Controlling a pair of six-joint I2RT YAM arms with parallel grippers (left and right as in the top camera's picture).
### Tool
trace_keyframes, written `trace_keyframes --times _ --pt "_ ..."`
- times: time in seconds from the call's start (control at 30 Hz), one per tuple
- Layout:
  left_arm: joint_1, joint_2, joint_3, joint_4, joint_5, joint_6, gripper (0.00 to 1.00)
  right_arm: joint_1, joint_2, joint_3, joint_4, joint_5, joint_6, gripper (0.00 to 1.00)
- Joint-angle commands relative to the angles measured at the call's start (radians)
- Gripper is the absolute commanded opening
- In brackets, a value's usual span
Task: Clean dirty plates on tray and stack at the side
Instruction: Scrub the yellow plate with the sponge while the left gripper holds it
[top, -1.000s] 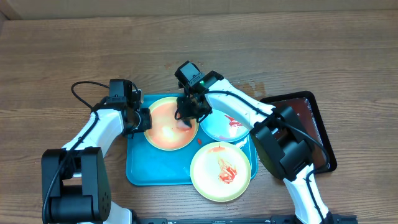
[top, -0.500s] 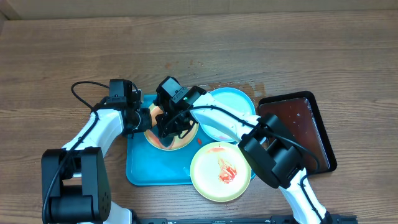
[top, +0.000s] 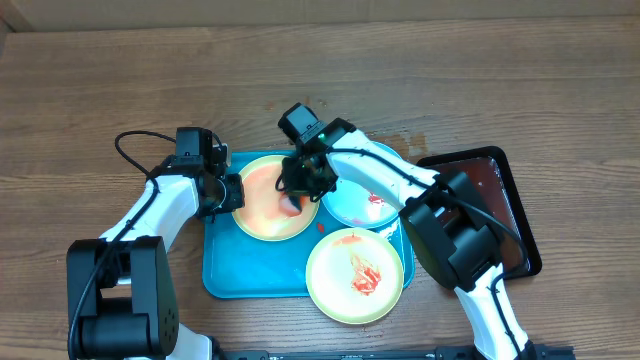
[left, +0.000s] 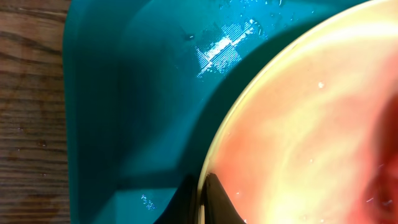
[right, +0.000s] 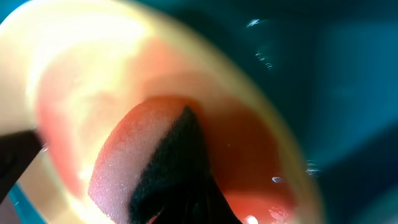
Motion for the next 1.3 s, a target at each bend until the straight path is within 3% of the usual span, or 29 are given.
trace_keyframes --times 0.0,0.23,0.53,0.73,0.9,1.27 --pt "0.003 0.042 -0.023 -0.019 -0.051 -0.011 0.04 -0.035 0.016 -0.015 -0.037 0.204 -0.001 0.04" --pt "0.003 0.042 -0.023 -0.018 -0.051 -0.011 0.04 -0.032 0.013 0.007 -0.058 0.214 -0.046 0.04" --pt "0.003 0.042 -0.023 -0.018 -0.050 -0.015 0.04 -0.025 0.003 0.246 -0.224 0.204 -0.166 0.04" --pt "0.003 0.042 -0.023 -0.013 -0.035 -0.015 0.04 -0.011 -0.006 0.379 -0.336 0.169 -0.142 0.04" --pt "0.003 0.042 -0.020 -0.010 -0.019 -0.019 0.04 -0.018 -0.024 0.391 -0.410 0.174 -0.131 0.04" --pt "0.003 0.042 -0.003 -0.016 -0.013 -0.033 0.04 -0.024 -0.137 0.391 -0.668 0.484 0.004 0.04"
